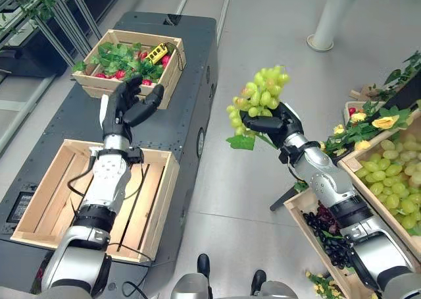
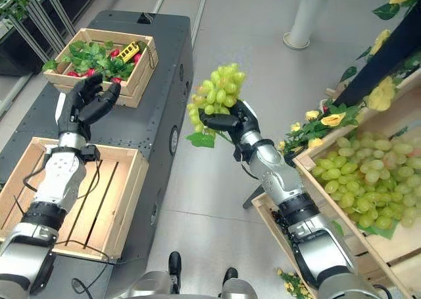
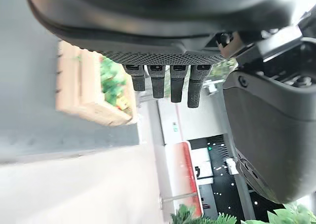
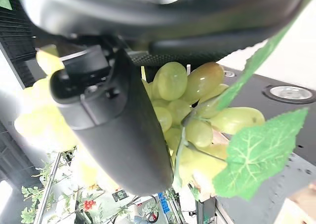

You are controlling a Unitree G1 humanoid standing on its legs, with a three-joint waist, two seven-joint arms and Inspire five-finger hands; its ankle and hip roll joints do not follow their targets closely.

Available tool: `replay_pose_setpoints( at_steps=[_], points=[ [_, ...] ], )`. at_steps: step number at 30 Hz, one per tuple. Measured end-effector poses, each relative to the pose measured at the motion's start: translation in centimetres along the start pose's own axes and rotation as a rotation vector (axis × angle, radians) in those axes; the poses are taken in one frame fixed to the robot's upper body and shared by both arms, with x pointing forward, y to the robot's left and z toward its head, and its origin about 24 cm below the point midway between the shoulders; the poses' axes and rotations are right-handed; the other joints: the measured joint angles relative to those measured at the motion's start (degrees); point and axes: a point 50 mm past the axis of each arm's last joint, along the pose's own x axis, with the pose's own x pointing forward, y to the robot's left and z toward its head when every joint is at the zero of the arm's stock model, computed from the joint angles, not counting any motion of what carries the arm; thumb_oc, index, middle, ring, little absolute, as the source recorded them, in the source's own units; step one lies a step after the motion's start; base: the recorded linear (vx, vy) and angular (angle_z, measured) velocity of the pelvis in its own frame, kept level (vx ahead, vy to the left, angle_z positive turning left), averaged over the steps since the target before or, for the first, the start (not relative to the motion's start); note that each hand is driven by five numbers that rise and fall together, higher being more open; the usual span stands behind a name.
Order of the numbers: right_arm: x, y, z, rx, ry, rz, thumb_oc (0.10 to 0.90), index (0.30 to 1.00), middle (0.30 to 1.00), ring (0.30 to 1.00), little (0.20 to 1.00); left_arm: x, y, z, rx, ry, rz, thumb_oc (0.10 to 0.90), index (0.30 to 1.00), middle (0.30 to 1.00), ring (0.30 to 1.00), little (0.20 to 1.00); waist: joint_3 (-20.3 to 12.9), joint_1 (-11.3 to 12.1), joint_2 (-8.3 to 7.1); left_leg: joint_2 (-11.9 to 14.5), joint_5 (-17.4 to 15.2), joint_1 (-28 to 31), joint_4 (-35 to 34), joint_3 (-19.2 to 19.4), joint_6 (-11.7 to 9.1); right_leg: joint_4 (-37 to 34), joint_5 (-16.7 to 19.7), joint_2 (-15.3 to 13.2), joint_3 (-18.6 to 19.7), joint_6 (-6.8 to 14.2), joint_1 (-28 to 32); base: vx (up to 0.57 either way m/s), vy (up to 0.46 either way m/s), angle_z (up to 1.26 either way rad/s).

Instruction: Pick up the fruits from the basket on one side to the basket on the other side

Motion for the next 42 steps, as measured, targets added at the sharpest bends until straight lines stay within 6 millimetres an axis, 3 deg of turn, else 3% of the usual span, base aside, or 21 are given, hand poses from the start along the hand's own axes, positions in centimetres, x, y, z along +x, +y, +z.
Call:
replay_pose_setpoints(
  at_steps=[3, 7, 13, 22, 25, 27, 30, 38, 42],
  points=[
    [-1.0, 0.4, -0.2, -0.016, -0.016, 0.064, 0.4, 0.3, 0.3, 0.3, 0.3, -1.8, -1.1, -2.5, -0.043, 0.076, -0.006, 0.8, 0.9, 0.9, 0.9, 0.9, -0.41, -0.74, -0.68, 0.05, -0.01, 0.2, 0.0, 1.64, 0.01, 0.0, 0.64, 0.0, 1.84, 0.11, -0.68, 0.02, 0.064, -0.35],
    [-1.4, 0.8, -0.2, -0.013, -0.016, 0.134, 0.4, 0.3, 0.3, 0.3, 0.3, -3.8, -1.9, -4.8, -0.076, 0.157, -0.007, 0.8, 0.9, 0.9, 0.9, 0.9, -1.78, -2.74, -2.71, 0.33, 0.0, 0.35, -0.01, 2.95, -0.02, 0.0, 1.18, 0.27, 3.88, 0.2, -2.01, 0.01, 0.07, -0.29],
    [-3.7, 0.6, -0.2, -0.014, -0.007, 0.203, 0.4, 0.3, 0.3, 0.3, 0.3, -4.7, -1.6, -5.9, -0.07, 0.197, 0.023, 0.8, 0.9, 0.9, 0.9, 0.9, -3.3, -4.82, -3.83, 0.65, -0.02, 0.83, -0.02, 6.99, 0.0, 0.0, 2.83, 0.42, 6.88, 0.08, -3.61, 0.01, 0.069, -0.36],
    [-7.3, 0.9, -1.3, -0.05, 0.091, 0.331, 0.4, 0.3, 0.3, 0.3, 0.3, -5.6, -1.1, -7.3, -0.055, 0.256, 0.038, 0.8, 0.9, 0.9, 0.9, 0.9, -7.21, -10.64, -2.99, 1.13, -0.18, 0.96, -0.1, 11.41, 0.03, -0.02, 4.89, 1.02, 12.91, -0.02, -6.75, 0.01, 0.064, -0.38],
    [-8.4, 0.6, -0.7, -0.073, 0.103, 0.351, 0.4, 0.3, 0.3, 0.3, 0.3, -6.1, -1.0, -7.8, -0.048, 0.275, 0.047, 0.8, 0.9, 0.9, 0.9, 0.9, -7.84, -12.52, -2.45, 1.04, -0.8, 1.34, -0.49, 13.08, 0.06, -0.03, 5.64, 1.25, 15.21, 0.19, -7.8, 0.03, 0.093, -0.49],
    [-9.2, 0.0, 0.1, -0.067, 0.107, 0.374, 0.4, 0.3, 0.3, 0.3, 0.3, -6.5, -0.8, -8.4, -0.041, 0.302, 0.059, 0.8, 0.9, 0.9, 0.9, 0.9, -8.23, -15.39, -2.13, 0.86, -1.06, 1.99, -0.49, 13.68, 0.17, -0.04, 6.26, 1.31, 17.55, 0.34, -8.4, -0.01, 0.063, -0.55],
    [-9.7, -0.4, 0.4, -0.047, 0.129, 0.391, 0.4, 0.3, 0.3, 0.3, 0.3, -6.7, -0.8, -8.8, -0.04, 0.314, 0.062, 0.8, 0.9, 0.9, 0.9, 0.9, -8.93, -17.55, -1.98, 1.04, -1.24, 2.09, -0.5, 15.32, 0.11, -0.04, 6.91, 1.6, 19.98, 0.47, -9.47, -0.02, 0.045, -0.42],
    [-11.4, -1.7, 1.1, -0.073, 0.163, 0.363, 0.4, 0.3, 0.3, 0.3, 0.3, -7.4, -0.8, -10.0, -0.039, 0.373, 0.076, 0.8, 0.9, 0.9, 0.9, 0.9, -9.99, -22.75, -1.54, 0.92, -1.4, 2.29, -0.51, 17.91, -0.06, -0.03, 7.7, 2.12, 22.63, 0.44, -10.62, 0.0, 0.058, -0.2],
    [-12.0, -2.9, 2.7, -0.113, 0.132, 0.323, 0.4, 0.3, 0.3, 0.3, 0.3, -7.7, -0.6, -10.4, -0.033, 0.39, 0.083, 0.8, 0.9, 0.9, 0.9, 0.9, -10.25, -23.47, -1.18, 1.03, -1.62, 2.37, -0.51, 19.7, -0.07, -0.03, 8.15, 2.29, 24.51, 0.59, -11.37, 0.0, 0.03, -0.22]
  ],
)
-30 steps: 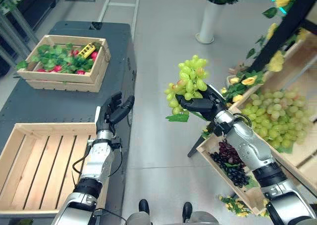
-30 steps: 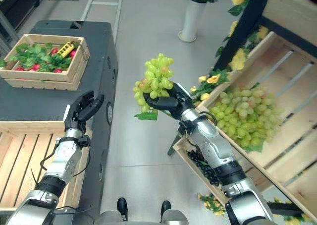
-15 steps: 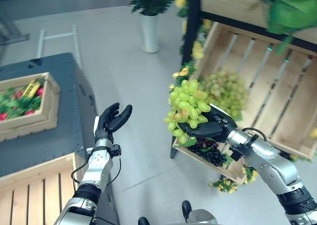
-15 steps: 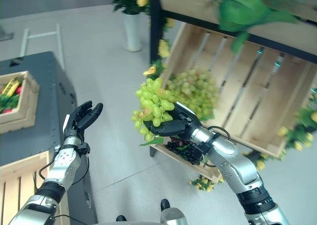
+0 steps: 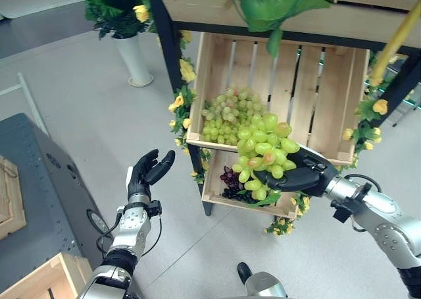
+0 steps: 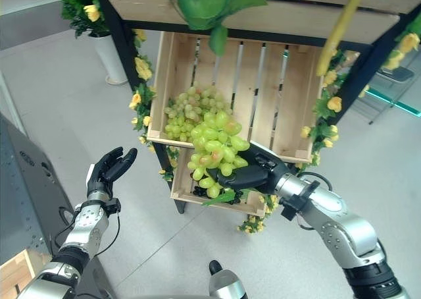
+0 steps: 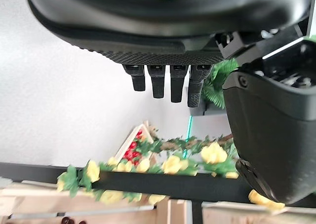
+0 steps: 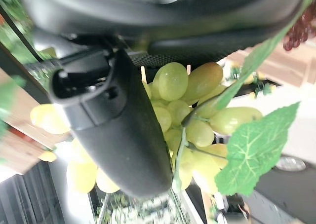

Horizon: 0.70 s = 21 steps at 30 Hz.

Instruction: Pick up the fruits from the basket on one side to the basket on the other side

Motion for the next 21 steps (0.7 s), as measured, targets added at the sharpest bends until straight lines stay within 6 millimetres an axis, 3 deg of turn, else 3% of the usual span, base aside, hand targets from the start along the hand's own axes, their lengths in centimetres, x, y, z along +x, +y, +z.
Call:
replay_pose_setpoints(
  at_steps=[9, 16, 21],
  points=[
    [-1.3, -2.6, 2.3, -0.14, 0.03, -0.094, 0.4, 0.3, 0.3, 0.3, 0.3, -0.2, -0.9, -0.2, 0.059, -0.015, -0.046, 0.8, 0.9, 0.9, 0.9, 0.9, -1.39, -0.93, -0.43, -0.02, -0.29, -0.21, 0.0, 1.13, -0.24, -0.02, 0.11, 0.12, 1.05, 0.36, -0.9, 0.0, 0.006, -0.06],
    [-1.4, -5.1, 4.5, -0.295, -0.005, -0.27, 0.4, 0.3, 0.3, 0.3, 0.3, -0.5, -2.2, 0.4, 0.087, -0.061, -0.111, 0.8, 0.9, 0.9, 0.9, 0.9, -1.42, 1.04, -0.4, 0.05, -0.14, -0.77, 0.0, 0.57, 0.01, -0.03, 0.2, 0.04, 0.59, 0.11, -1.15, 0.0, -0.021, 0.04],
    [-1.3, -6.2, 5.7, -0.414, 0.018, -0.354, 0.4, 0.3, 0.3, 0.3, 0.3, -1.0, -3.3, 0.9, 0.083, -0.094, -0.178, 0.8, 0.9, 0.9, 0.9, 0.9, -1.42, 2.87, -0.39, -0.01, -0.09, -1.27, 0.0, -2.01, 0.05, -0.02, 0.12, -0.14, -1.02, -0.2, -0.81, 0.01, -0.044, 0.13]
  ],
)
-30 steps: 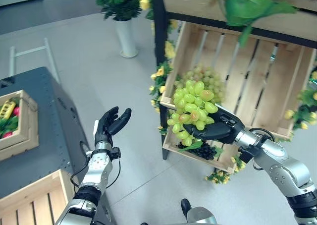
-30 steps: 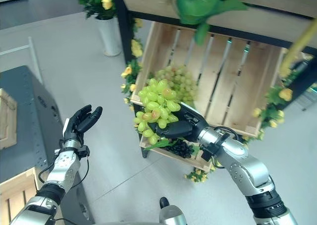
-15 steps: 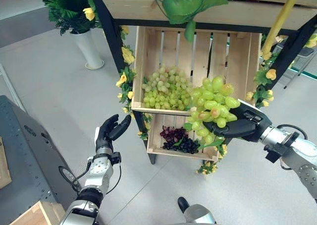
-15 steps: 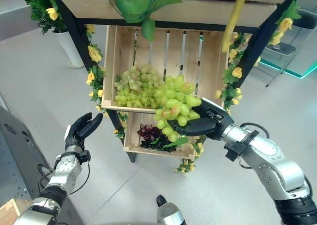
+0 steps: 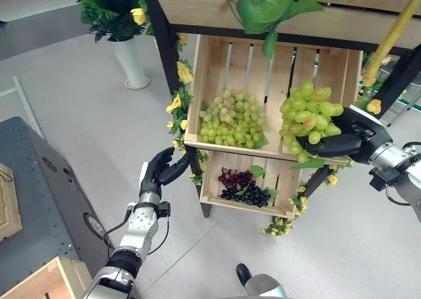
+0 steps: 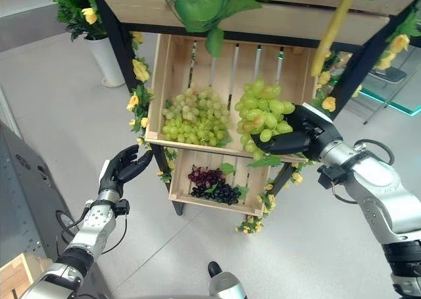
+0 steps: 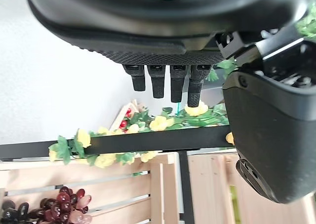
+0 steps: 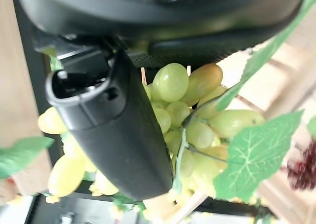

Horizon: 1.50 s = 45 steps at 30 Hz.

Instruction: Pick up the fruits from the basket on one side to the basket on the other side

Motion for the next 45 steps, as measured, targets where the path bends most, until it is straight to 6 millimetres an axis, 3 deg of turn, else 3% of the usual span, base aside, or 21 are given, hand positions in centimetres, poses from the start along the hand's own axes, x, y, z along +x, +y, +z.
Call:
replay_pose_setpoints(
  at_steps=[5, 10, 24, 25, 31, 45],
  points=[
    [0.8, -1.4, 1.1, -0.151, 0.005, -0.059, 0.4, 0.3, 0.3, 0.3, 0.3, -0.4, -0.7, -0.5, 0.013, 0.015, -0.037, 0.8, 0.9, 0.9, 0.9, 0.9, -0.08, 2.86, 0.12, 0.0, 0.05, -0.47, 0.0, -1.94, -0.01, 0.01, -0.09, -0.12, -1.89, -0.17, 0.13, 0.01, -0.033, 0.13],
    [1.6, -1.9, 1.2, -0.236, 0.032, -0.081, 0.4, 0.3, 0.3, 0.3, 0.3, -0.5, -0.7, -0.7, 0.013, 0.021, -0.041, 0.8, 0.9, 0.9, 0.9, 0.9, -0.08, 4.26, 0.13, -0.02, 0.08, -0.71, 0.01, -2.93, 0.02, 0.01, -0.18, -0.26, -3.42, -0.32, 0.33, 0.01, -0.022, 0.1],
    [0.8, -5.3, -5.0, -0.7, 0.468, -0.202, 0.4, 0.3, 0.3, 0.3, 0.3, -0.5, -0.8, -0.4, 0.006, 0.012, -0.042, 0.8, 0.9, 0.9, 0.9, 0.9, -0.08, 7.19, 0.12, 0.0, 0.09, -0.95, 0.0, -4.87, 0.03, -0.01, -0.57, -0.38, -5.28, -0.63, 0.92, 0.0, -0.009, 0.06],
    [1.0, -5.4, -5.3, -0.733, 0.489, -0.195, 0.8, 0.9, 0.9, 0.9, 0.9, -0.5, -0.9, -0.3, 0.005, 0.012, -0.045, 0.8, 0.9, 0.9, 0.9, 0.9, -0.09, 7.19, 0.12, -0.01, 0.09, -0.94, 0.0, -4.86, 0.04, -0.01, -0.58, -0.41, -5.34, -0.61, 0.93, 0.0, 0.0, 0.0],
    [1.4, -6.7, -5.0, -0.787, 0.542, -0.236, 0.8, 0.9, 0.9, 0.9, 0.9, -0.3, -1.3, 0.5, -0.003, -0.022, -0.062, 0.8, 0.9, 0.9, 0.9, 0.9, -0.08, 7.74, 0.13, -0.05, 0.13, -1.06, 0.01, -5.18, 0.08, -0.02, -0.6, -0.53, -5.91, -0.6, 1.01, 0.0, 0.006, 0.03],
    [1.8, -6.3, -4.3, -0.799, 0.509, -0.25, 0.8, 0.9, 0.9, 0.9, 0.9, -0.3, -1.3, 0.4, -0.002, -0.012, -0.065, 0.8, 0.9, 0.9, 0.9, 0.9, -0.06, 6.94, 0.32, -0.07, 0.07, -1.08, 0.0, -5.03, 0.15, -0.03, -0.67, -0.53, -5.99, -0.6, 0.87, 0.0, 0.0, 0.0]
  ],
)
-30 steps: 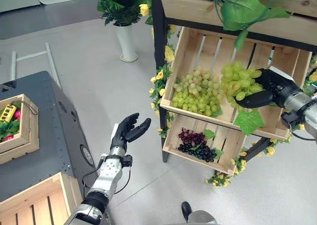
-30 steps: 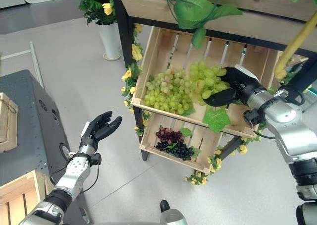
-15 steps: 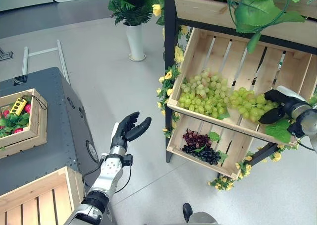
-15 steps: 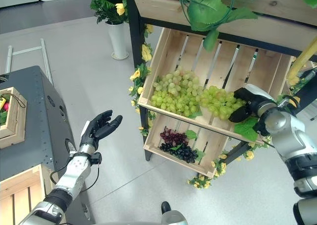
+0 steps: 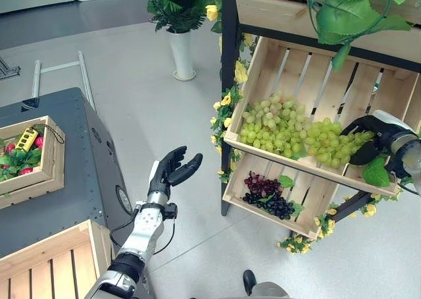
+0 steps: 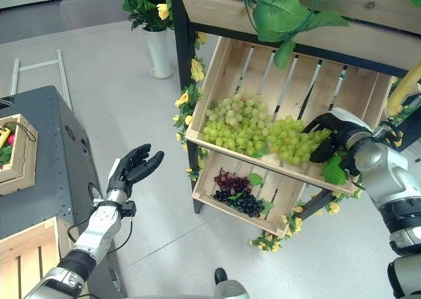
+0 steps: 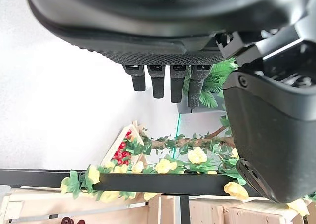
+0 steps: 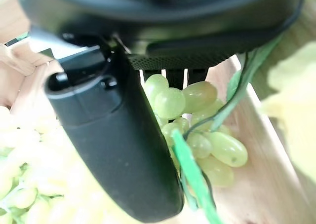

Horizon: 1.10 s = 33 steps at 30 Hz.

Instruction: Pick up the fruits from the basket on one side to the basket on the other side

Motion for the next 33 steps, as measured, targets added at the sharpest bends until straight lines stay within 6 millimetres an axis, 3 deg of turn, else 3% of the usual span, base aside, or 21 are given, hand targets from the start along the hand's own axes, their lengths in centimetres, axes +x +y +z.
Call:
replay_pose_setpoints(
  at_steps=[5, 12, 21, 33],
  points=[
    [-0.5, -0.9, 1.8, 0.0, -0.067, -0.048, 0.8, 0.9, 0.9, 0.9, 0.9, 0.0, 0.1, 0.0, -0.016, 0.002, 0.005, 0.8, 0.9, 0.9, 0.9, 0.9, 0.03, -1.55, 0.36, 0.01, -0.01, -0.1, 0.0, 0.07, -0.01, 0.0, -0.05, 0.01, 0.07, 0.02, -0.14, 0.0, 0.0, 0.0],
    [-3.0, -2.0, 3.5, 0.022, -0.193, -0.183, 0.8, 0.9, 0.9, 0.9, 0.9, 0.0, -0.5, 0.0, -0.04, 0.0, 0.006, 0.8, 0.9, 0.9, 0.9, 0.9, -0.02, -3.2, 0.89, 0.05, -0.04, -0.01, -0.01, 0.39, -0.03, 0.0, -0.07, 0.12, 0.65, -0.02, -0.3, 0.01, -0.001, -0.03],
    [-7.4, -2.6, 6.3, -0.097, -0.356, -0.372, 0.8, 0.9, 0.9, 0.9, 0.9, -0.6, 0.0, -0.7, -0.053, 0.023, 0.051, 0.8, 0.9, 0.9, 0.9, 0.9, -0.26, -5.38, 2.71, 0.0, -0.18, -0.01, -0.01, 0.63, -0.1, 0.02, -0.03, 0.23, 1.44, 0.05, -0.8, 0.01, 0.012, -0.05],
    [-8.7, -1.4, 7.7, -0.112, -0.484, -0.352, 0.8, 0.9, 0.9, 0.9, 0.9, -0.8, -0.8, -1.1, -0.083, 0.033, 0.054, 0.8, 0.9, 0.9, 0.9, 0.9, -0.43, -5.94, 2.98, 0.04, -0.17, 0.34, -0.01, 1.52, -0.11, 0.02, 0.08, 0.37, 2.49, 0.14, -0.89, 0.0, 0.0, -0.03]
  ],
)
